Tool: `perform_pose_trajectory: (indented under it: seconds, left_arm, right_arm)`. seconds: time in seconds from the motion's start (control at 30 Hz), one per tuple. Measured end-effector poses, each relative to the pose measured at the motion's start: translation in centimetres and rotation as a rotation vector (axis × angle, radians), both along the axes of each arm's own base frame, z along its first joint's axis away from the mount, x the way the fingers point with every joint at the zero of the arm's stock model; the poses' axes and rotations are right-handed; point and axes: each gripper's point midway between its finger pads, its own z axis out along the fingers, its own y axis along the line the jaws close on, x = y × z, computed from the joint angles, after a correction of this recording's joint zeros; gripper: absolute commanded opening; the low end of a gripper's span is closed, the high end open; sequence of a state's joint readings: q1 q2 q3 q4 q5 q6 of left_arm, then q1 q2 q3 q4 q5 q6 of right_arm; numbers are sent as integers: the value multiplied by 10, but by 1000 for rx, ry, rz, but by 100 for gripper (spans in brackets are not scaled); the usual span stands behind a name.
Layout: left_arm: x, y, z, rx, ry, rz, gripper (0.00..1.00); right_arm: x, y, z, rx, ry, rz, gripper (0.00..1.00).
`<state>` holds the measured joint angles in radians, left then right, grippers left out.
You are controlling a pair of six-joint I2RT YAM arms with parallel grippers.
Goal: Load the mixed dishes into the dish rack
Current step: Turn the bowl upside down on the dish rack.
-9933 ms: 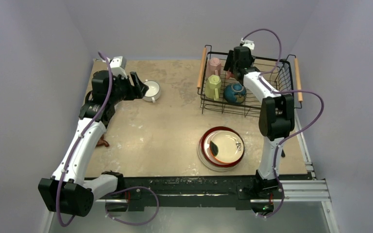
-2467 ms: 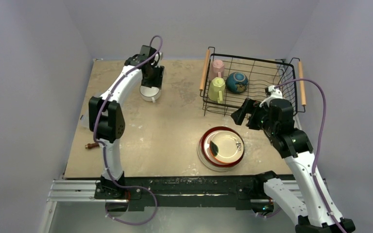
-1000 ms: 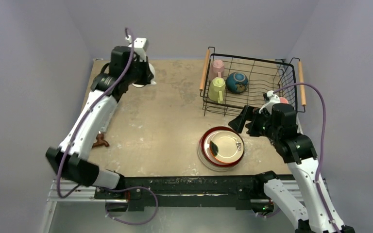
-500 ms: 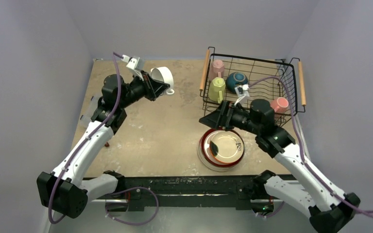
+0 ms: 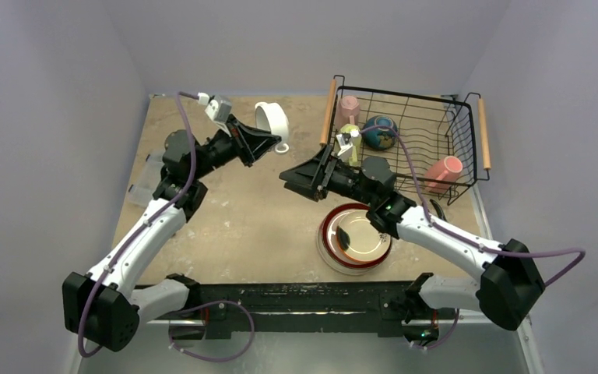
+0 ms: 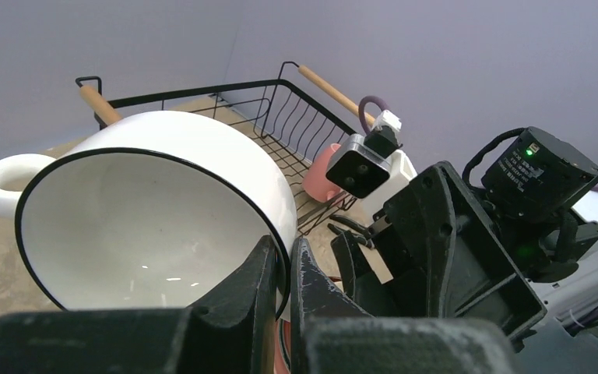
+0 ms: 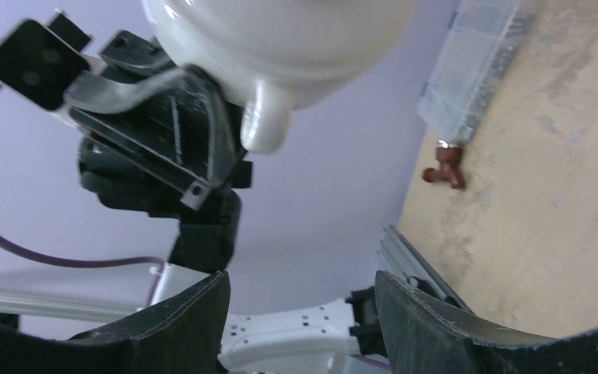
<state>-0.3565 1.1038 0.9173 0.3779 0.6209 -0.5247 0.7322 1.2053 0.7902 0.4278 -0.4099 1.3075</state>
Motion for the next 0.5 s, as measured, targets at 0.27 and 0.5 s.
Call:
perform_pose_trajectory:
  seconds: [0.27, 0.5]
  left_arm:
    - [0, -7, -8, 9, 12, -50, 0]
    - [1, -13, -16, 8, 41, -90, 0]
  right_arm:
    - [13, 14, 16, 161, 65, 11, 61]
    - [17, 13, 24, 209, 83, 0, 47]
